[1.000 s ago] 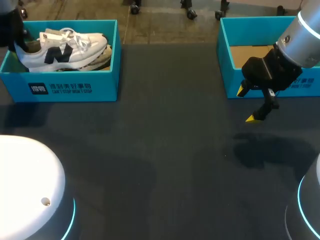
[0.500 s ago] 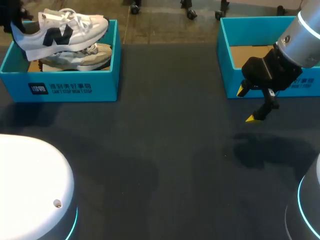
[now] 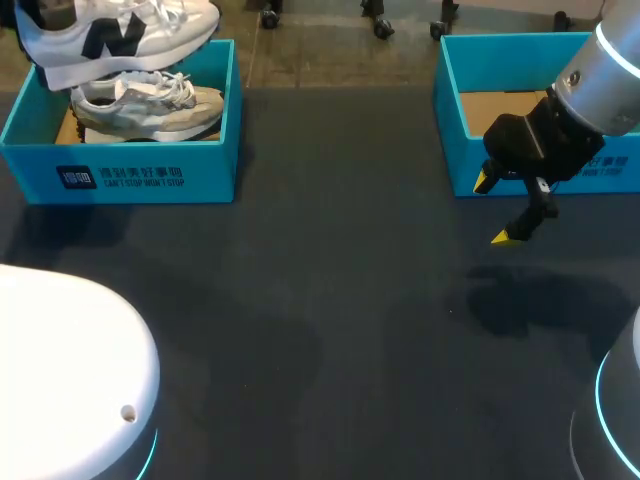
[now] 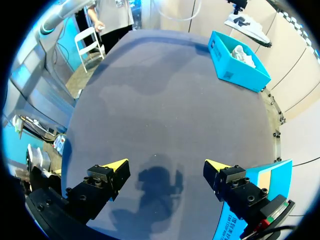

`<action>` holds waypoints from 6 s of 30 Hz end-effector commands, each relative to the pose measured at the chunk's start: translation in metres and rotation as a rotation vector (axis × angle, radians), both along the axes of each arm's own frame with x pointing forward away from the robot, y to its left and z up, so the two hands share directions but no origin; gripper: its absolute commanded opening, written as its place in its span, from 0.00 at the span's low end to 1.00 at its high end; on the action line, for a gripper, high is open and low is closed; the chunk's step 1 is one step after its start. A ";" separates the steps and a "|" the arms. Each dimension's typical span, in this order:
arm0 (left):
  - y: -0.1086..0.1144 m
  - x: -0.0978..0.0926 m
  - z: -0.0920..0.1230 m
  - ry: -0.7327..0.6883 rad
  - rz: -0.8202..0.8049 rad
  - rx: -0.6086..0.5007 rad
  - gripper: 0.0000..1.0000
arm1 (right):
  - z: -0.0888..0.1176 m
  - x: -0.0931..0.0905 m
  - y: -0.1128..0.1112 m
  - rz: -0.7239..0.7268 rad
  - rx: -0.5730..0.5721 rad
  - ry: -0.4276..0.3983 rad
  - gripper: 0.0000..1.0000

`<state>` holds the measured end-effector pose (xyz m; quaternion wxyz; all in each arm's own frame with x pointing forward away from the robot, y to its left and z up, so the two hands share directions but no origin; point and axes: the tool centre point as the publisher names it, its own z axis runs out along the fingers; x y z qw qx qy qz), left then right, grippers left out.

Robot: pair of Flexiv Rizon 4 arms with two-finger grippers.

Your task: Take the shoe out of the shoebox, open the shoe tongue, remove and reinsert the insole, then place the shoe into the shoebox

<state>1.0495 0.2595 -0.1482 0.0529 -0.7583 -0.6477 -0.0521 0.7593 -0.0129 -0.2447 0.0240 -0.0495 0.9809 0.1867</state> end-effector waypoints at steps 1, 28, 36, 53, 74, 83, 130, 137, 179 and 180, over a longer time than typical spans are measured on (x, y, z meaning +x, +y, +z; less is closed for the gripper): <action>0.001 0.002 0.001 0.003 -0.001 -0.001 0.00 | -0.001 0.000 0.001 0.000 -0.002 -0.001 1.00; -0.055 -0.089 0.023 0.053 -0.090 -0.025 0.00 | -0.001 0.000 0.001 0.000 -0.002 -0.001 1.00; -0.083 -0.128 0.020 0.074 -0.092 0.004 0.00 | -0.001 0.000 0.001 0.000 -0.002 -0.001 1.00; -0.137 -0.203 0.011 0.101 -0.078 0.023 0.00 | -0.001 0.000 0.001 0.000 -0.002 -0.001 1.00; -0.214 -0.287 -0.008 0.180 -0.129 -0.074 0.00 | -0.001 0.000 0.001 0.000 -0.002 -0.001 1.00; -0.254 -0.316 -0.021 0.195 -0.185 -0.082 0.00 | -0.001 0.000 0.001 0.000 -0.002 -0.001 1.00; -0.291 -0.289 -0.207 0.106 -0.269 -0.053 0.00 | -0.001 0.000 0.001 0.000 -0.002 -0.001 1.00; -0.290 -0.285 -0.226 0.114 -0.261 -0.018 0.00 | -0.001 0.000 0.001 0.000 -0.002 -0.001 1.00; -0.287 -0.293 -0.217 0.043 -0.218 0.032 1.00 | -0.001 0.000 0.001 0.000 -0.002 -0.001 1.00; -0.287 -0.293 -0.215 0.042 -0.218 0.031 1.00 | -0.001 0.000 0.001 0.000 -0.002 -0.001 1.00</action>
